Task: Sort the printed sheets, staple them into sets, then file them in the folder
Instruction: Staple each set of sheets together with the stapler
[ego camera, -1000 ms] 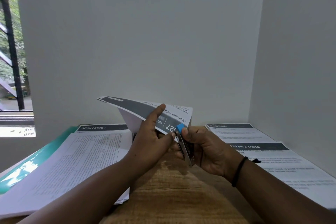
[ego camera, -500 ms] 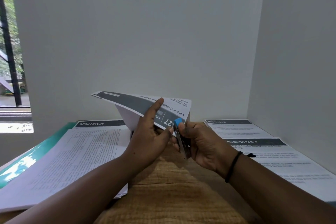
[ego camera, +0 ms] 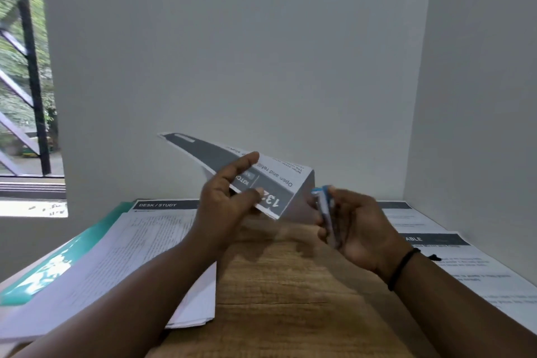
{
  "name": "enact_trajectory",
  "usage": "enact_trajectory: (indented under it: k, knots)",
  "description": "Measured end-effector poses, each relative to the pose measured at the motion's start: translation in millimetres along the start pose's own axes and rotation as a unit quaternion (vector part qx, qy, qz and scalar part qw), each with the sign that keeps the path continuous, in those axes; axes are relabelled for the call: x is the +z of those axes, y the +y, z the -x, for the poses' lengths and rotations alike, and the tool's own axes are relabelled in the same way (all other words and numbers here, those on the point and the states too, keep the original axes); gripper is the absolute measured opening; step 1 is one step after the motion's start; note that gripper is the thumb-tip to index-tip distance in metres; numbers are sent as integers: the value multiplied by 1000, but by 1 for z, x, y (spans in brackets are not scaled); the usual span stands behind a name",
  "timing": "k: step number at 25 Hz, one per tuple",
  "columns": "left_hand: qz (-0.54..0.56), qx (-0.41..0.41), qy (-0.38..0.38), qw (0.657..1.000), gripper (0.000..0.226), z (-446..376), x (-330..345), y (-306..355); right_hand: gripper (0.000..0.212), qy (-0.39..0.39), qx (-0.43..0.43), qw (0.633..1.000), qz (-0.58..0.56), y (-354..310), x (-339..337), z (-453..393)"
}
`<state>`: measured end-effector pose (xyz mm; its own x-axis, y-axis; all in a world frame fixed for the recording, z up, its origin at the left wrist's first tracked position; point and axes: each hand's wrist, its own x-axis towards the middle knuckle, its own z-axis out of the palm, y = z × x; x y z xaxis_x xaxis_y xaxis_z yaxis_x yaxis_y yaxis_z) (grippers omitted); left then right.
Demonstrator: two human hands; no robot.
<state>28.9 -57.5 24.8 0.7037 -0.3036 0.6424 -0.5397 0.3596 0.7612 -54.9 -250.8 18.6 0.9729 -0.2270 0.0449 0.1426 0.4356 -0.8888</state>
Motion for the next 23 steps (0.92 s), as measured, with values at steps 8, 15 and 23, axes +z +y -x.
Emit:
enact_trajectory:
  k: [8,15,23]
  knots:
    - [233,-243,-267,903,77,-35,-75,34,65,175,-32,980,85,-15,-37,-11]
    - [-241,-321,-294,867,69,-38,-86,10,33,-80,149,890,424,12,-23,-3]
    - [-69,-161,65,982,76,-36,-53,-16,22,88,106,912,386,-9,-40,-5]
